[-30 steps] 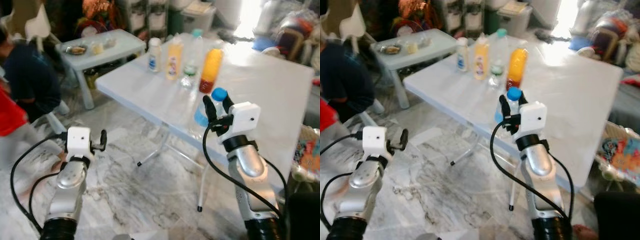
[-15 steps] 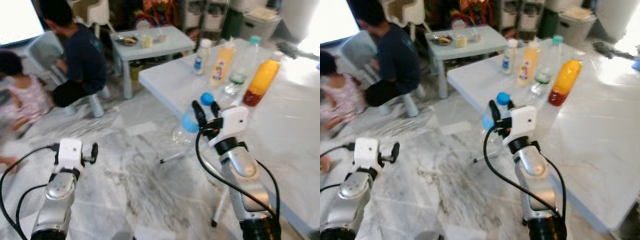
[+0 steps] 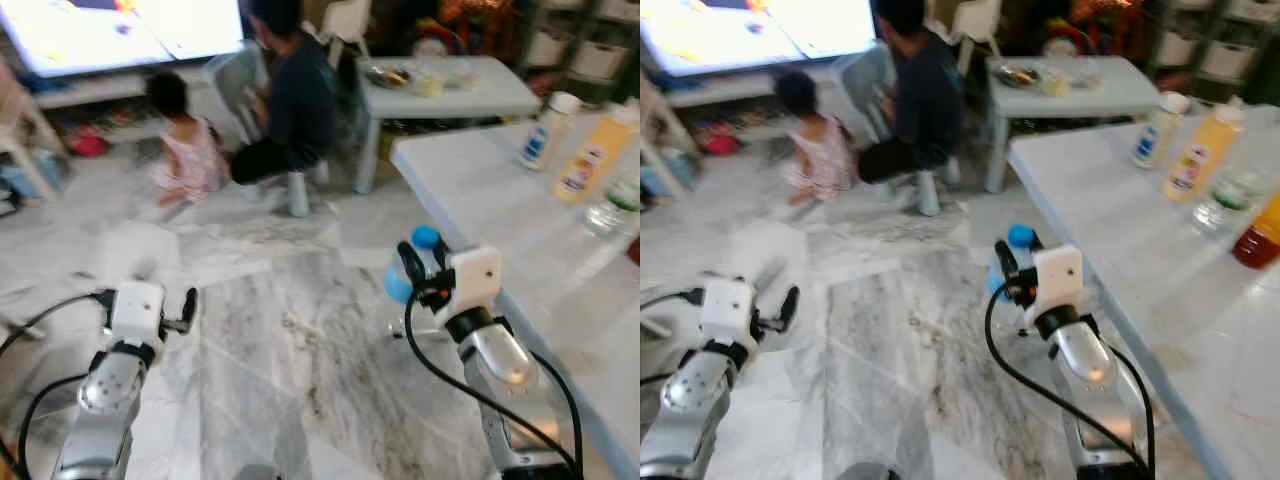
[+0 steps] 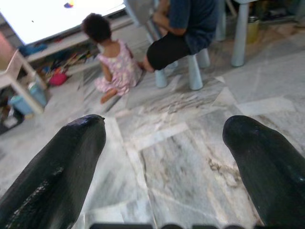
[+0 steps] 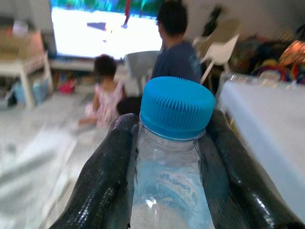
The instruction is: Restocking fridge
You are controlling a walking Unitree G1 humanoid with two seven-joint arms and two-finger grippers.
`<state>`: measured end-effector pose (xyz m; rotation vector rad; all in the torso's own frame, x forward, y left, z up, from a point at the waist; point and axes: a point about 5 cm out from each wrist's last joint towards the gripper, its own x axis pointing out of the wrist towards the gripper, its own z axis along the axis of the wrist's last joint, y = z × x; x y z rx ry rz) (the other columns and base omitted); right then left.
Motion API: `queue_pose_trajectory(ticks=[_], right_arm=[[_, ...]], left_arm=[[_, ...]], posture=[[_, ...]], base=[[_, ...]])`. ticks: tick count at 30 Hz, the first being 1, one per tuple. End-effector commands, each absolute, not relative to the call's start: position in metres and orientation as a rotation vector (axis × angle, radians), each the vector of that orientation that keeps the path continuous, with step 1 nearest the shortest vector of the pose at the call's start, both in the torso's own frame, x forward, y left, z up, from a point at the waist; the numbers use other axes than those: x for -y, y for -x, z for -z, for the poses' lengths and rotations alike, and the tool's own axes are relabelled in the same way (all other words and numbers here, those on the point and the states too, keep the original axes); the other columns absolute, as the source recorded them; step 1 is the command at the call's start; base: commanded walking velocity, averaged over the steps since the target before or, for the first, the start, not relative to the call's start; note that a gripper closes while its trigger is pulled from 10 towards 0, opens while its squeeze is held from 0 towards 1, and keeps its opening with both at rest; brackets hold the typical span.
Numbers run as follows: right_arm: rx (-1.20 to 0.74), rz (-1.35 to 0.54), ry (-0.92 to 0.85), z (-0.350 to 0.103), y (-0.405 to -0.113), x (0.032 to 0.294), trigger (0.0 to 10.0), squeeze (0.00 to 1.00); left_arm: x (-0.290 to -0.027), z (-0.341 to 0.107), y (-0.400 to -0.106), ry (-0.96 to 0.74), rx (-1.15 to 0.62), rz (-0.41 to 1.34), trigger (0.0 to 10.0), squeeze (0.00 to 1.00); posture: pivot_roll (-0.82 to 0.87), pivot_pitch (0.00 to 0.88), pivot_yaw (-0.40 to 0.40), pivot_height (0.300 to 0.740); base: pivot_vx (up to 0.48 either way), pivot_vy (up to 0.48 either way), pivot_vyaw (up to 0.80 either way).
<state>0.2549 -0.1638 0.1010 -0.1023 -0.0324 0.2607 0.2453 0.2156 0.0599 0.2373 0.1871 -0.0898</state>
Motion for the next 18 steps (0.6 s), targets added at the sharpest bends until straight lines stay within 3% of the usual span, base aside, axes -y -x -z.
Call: queue_pose_trajectory(ticks=[1, 14, 18], right_arm=[[0.072, -0.257, 0.105, -0.109, -0.259, 0.163, 10.0, 0.00], [0.116, -0.259, 0.141, -0.115, -0.276, 0.161, 10.0, 0.00], [0.113, -0.244, 0.139, -0.113, -0.276, 0.164, 10.0, 0.00]], left_arm=[[-0.208, -0.059, -0.242, -0.241, -0.160, 0.079, 10.0, 0.00], [-0.182, -0.061, -0.254, -0.169, -0.109, 0.087, 10.0, 0.00], [-0.188, -0.062, -0.258, -0.160, -0.111, 0.058, 10.0, 0.00]], posture=[[-0.01, 0.000, -0.011, 0.740], [0.00, 0.000, -0.006, 0.740], [0.00, 0.000, -0.007, 0.740]], base=[[0.000, 0.000, 0.74], [0.000, 0.000, 0.73], [0.274, 0.000, 0.71]])
